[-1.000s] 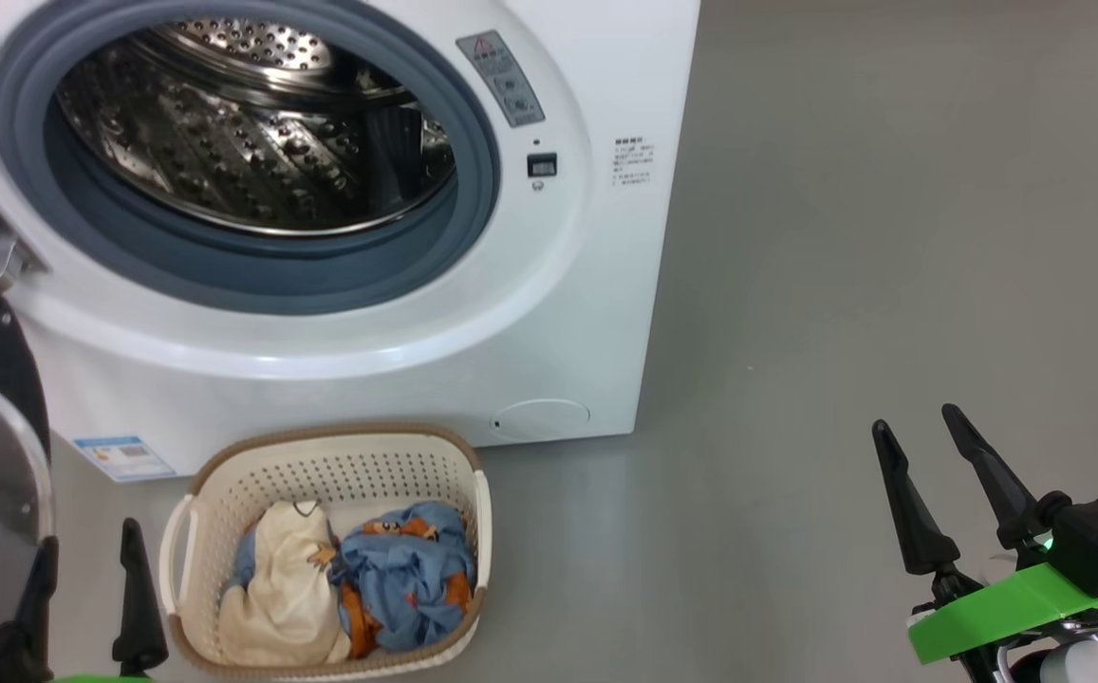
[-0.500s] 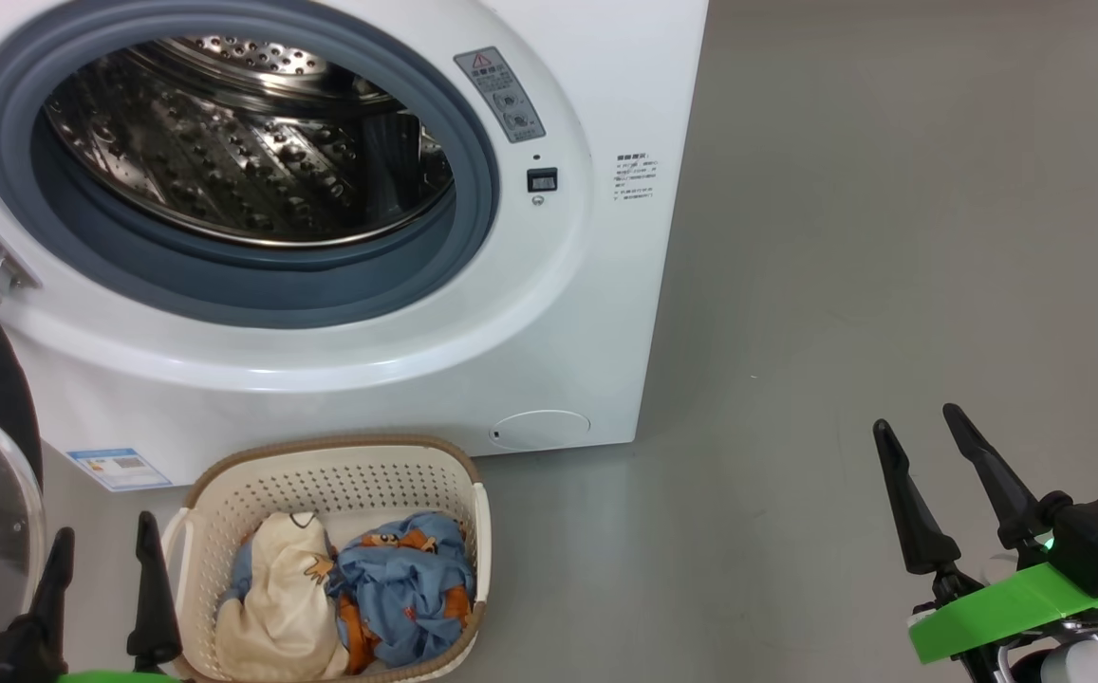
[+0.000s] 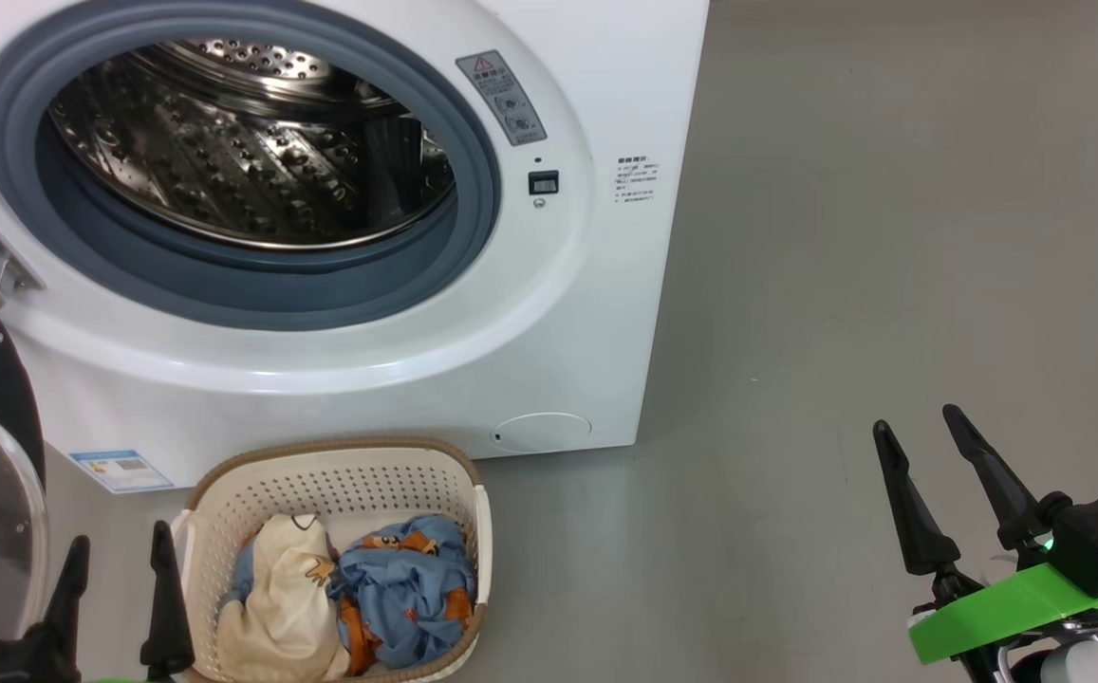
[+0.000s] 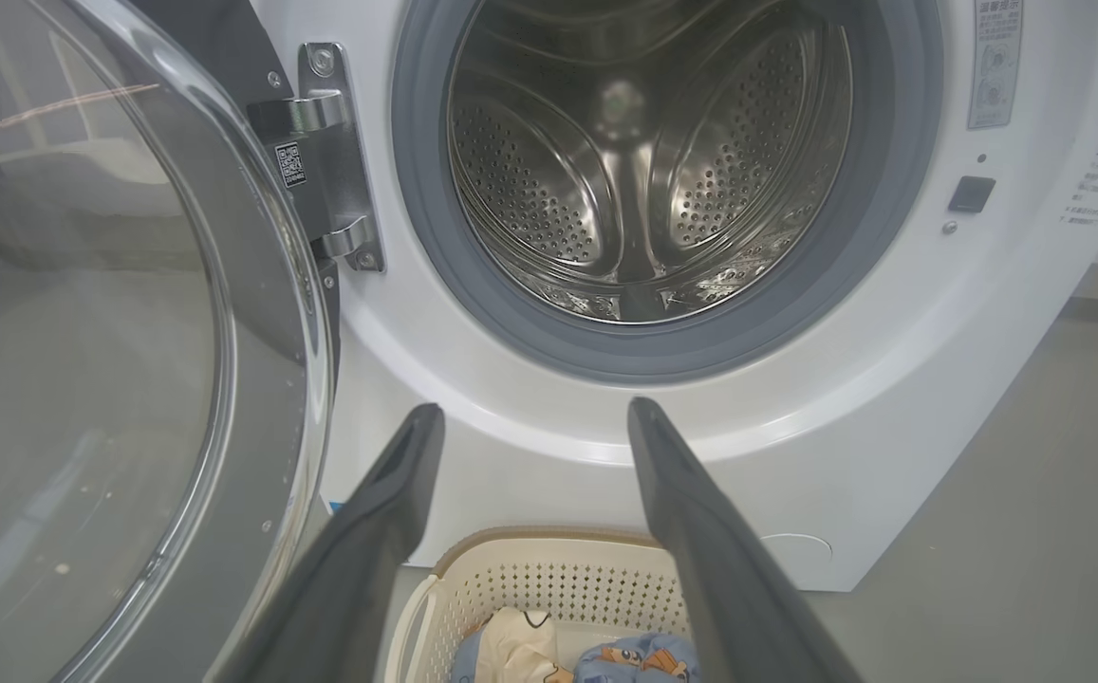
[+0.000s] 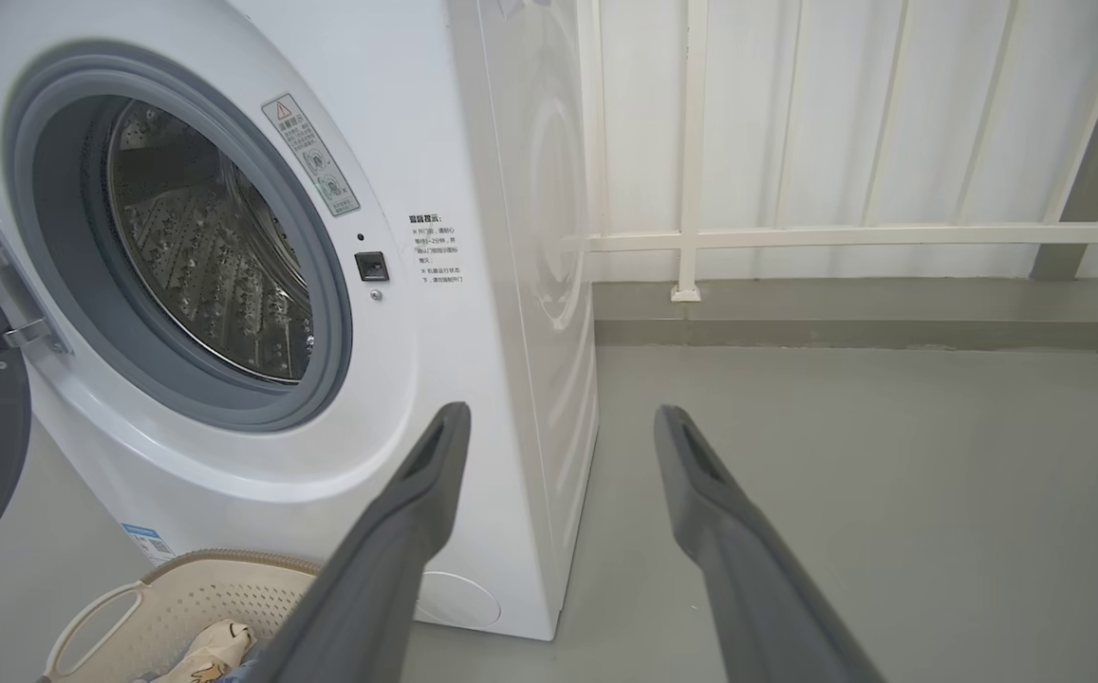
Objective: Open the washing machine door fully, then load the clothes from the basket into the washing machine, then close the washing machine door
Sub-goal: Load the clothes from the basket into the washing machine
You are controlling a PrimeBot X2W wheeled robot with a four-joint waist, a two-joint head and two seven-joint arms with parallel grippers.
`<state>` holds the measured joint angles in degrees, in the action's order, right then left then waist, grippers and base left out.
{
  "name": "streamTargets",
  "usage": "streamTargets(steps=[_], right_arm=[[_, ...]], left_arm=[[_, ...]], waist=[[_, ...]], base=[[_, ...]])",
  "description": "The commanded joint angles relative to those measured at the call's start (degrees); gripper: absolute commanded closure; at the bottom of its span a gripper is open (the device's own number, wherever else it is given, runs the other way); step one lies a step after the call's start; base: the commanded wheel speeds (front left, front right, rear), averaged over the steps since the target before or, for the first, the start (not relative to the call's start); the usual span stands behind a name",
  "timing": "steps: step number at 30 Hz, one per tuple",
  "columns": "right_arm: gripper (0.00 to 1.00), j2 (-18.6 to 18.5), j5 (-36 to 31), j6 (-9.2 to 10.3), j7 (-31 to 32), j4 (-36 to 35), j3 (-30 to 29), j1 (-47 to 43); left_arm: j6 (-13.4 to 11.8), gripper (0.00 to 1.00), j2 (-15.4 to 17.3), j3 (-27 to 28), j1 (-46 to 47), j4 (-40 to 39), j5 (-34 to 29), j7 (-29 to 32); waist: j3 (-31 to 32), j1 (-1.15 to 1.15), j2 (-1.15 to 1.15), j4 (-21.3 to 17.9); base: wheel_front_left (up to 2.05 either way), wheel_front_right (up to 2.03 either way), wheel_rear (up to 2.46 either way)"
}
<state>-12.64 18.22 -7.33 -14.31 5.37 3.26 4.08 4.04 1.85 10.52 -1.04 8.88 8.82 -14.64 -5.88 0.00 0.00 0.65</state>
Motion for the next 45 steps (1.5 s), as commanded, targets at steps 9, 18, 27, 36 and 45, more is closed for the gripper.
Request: streamTargets(steps=[9,18,27,36,45], right_arm=[[0.00,-0.7,0.7,-0.16,-0.7,-1.0,1.3,0.8],[0.00,-0.7,0.6,-0.16,-0.7,-1.0,1.2,1.3],[0.00,-0.6,0.5,-0.16,-0.7,-1.7,1.0,2.6],[0.00,-0.5,0.4,-0.16,-0.7,-2.4,0.5,4.4],[0.00,-0.4,0.1,-0.16,-0.7,-3.0,0.5,6.7]], left_arm=[[-0.5,0.00,1.0,0.5,0.7,-1.5,1.7,-0.4],[-1.0,0.00,1.0,-0.5,1.8,0.0,1.9,-0.4],[-0.9,0.00,1.0,-2.5,5.3,2.7,2.4,-0.4],[-0.3,0.00,1.0,-3.2,10.5,5.2,2.1,-0.4],[1.3,0.00,1.1,-3.5,16.6,9.7,1.7,-0.4]], waist=[[-1.3,0.00,0.00,0.1],[-4.7,0.00,0.00,-0.2],[-10.2,0.00,0.00,-0.3],[-17.5,0.00,0.00,0.0],[-24.4,0.00,0.00,-0.5]], base=[[0.00,0.00,0.00],[0.00,0.00,0.00],[0.00,0.00,0.00],[0.00,0.00,0.00],[0.00,0.00,0.00]])
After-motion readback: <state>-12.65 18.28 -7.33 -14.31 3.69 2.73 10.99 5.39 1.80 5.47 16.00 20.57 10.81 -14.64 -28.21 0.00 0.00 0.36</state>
